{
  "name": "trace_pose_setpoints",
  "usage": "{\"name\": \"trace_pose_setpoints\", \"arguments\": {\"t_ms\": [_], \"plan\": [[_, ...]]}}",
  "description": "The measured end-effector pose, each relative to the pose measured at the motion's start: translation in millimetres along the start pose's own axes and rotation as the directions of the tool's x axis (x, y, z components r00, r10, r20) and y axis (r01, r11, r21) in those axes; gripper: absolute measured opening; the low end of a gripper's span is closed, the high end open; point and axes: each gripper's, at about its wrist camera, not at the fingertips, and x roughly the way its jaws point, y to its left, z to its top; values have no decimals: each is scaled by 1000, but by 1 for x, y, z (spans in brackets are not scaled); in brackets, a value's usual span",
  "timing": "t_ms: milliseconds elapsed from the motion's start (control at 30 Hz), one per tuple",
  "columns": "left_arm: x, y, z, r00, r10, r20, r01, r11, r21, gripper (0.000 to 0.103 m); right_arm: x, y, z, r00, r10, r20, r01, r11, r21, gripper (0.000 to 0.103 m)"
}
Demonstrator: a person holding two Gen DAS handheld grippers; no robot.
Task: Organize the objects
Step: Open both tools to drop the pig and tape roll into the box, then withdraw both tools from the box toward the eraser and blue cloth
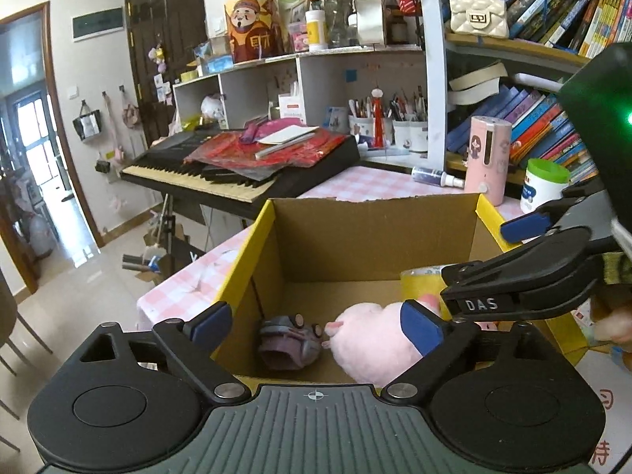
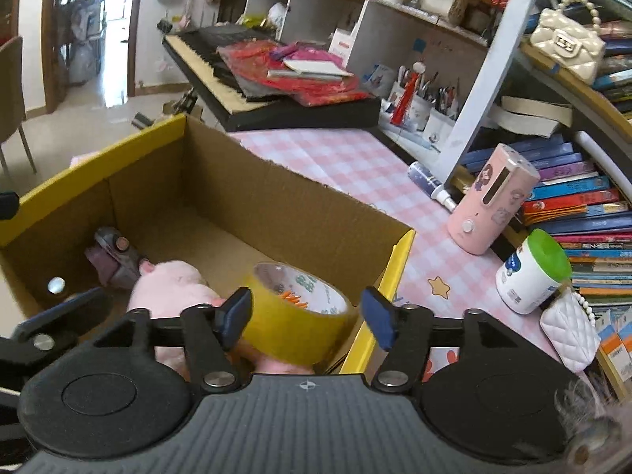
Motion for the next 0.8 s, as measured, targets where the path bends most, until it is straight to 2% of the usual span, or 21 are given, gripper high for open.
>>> {"name": "trace_pose_setpoints", "arguments": {"t_ms": [67,133,367,600,800], "plan": [[-3,4,-2,1000,6,4,-6,1000,-3,95,-8,4,-1,1000,-26,11,26,1000,5,85],[-6,11,-3,1000,20,8,-20,1000,-24,96,-16,6,-2,999,-46,24,46,999,12,88],[-15,30,-10,1000,30,3,-30,995,-93,96,-32,14,-17,996,-92,-11,92,994,56,91],[-28,34,-20,1000,1,12,0,995,-95,96,-48,24,-35,990,-137,-44,140,988,70,94],[-42,33,-31,999,-29,24,31,997,-71,96,-68,21,-46,981,-194,-25,196,972,131,96]]}}
